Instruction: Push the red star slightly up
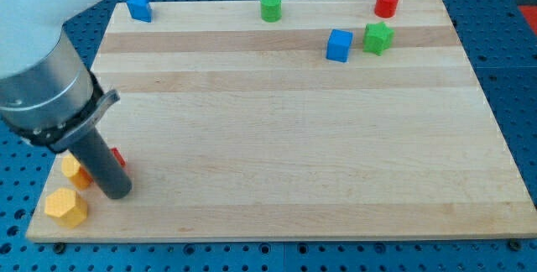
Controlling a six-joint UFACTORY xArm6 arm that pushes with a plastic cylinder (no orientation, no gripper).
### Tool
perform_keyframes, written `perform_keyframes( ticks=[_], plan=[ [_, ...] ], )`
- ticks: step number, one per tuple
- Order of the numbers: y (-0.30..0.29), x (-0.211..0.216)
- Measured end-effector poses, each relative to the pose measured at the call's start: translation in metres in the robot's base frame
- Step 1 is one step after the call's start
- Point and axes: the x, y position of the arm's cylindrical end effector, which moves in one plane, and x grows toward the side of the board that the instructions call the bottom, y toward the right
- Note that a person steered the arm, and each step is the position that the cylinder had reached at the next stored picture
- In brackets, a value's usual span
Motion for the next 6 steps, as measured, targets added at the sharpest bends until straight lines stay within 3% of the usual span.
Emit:
perform_keyframes(
  ticks=[1,6],
  plan=[
    [-0.001,-0.017],
    [-0.049,-0.002]
  ],
)
